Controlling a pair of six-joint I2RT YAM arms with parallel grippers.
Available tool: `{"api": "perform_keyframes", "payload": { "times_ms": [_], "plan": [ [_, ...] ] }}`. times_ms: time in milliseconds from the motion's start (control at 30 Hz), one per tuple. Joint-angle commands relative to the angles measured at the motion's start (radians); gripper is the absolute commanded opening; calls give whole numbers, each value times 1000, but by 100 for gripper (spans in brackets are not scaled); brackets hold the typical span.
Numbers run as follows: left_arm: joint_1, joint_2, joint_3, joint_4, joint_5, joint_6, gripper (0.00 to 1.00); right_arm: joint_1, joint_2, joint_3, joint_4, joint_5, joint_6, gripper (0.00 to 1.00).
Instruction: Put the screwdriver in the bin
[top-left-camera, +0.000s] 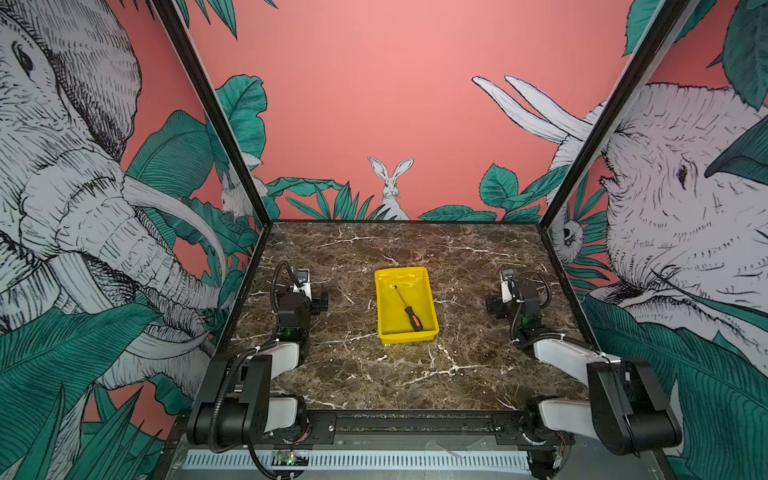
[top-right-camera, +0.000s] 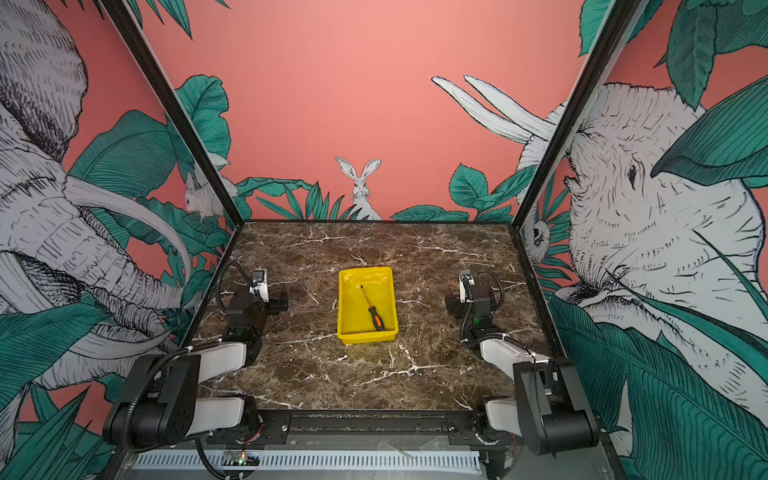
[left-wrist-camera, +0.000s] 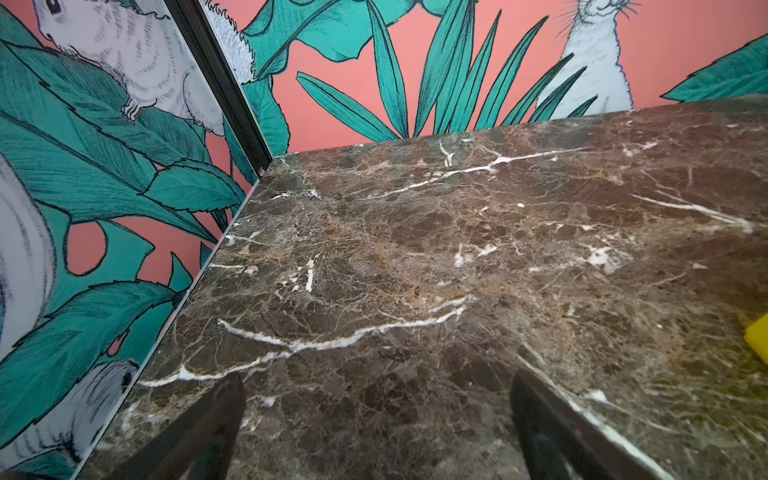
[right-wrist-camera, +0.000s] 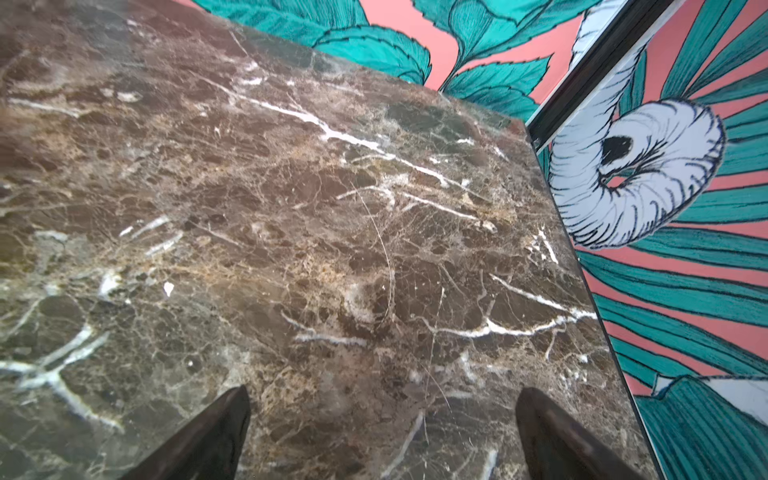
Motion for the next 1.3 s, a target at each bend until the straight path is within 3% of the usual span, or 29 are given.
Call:
{"api": "perform_keyframes", "payload": {
  "times_ms": [0,367,667,767,867,1033,1100,1200,1267],
  "plan": [
    [4,17,-9,92,24,-10,100,-7,16,-24,193,-19,-19,99],
    [6,94,7,129,59,2,100,-11,171,-26,356,-57,1,99],
    [5,145,16,158,63,1,100,-26,179,-33,373,-39,28,99],
    [8,149,13,165,61,-1,100,-27,201,-104,510,-29,30,99],
    [8,178,12,193,71,3,100,-28,299,-176,774,-14,26,99],
    [8,220,3,250,62,2,100,-37,267,-90,567,-15,48,99],
    [8,220,29,202,69,3,100,-51,257,-51,475,60,99,99],
    [7,218,81,97,56,1,100,-58,264,-49,482,201,156,99],
    [8,219,114,35,4,-21,100,-59,265,-48,485,196,150,99]
  ]
}}
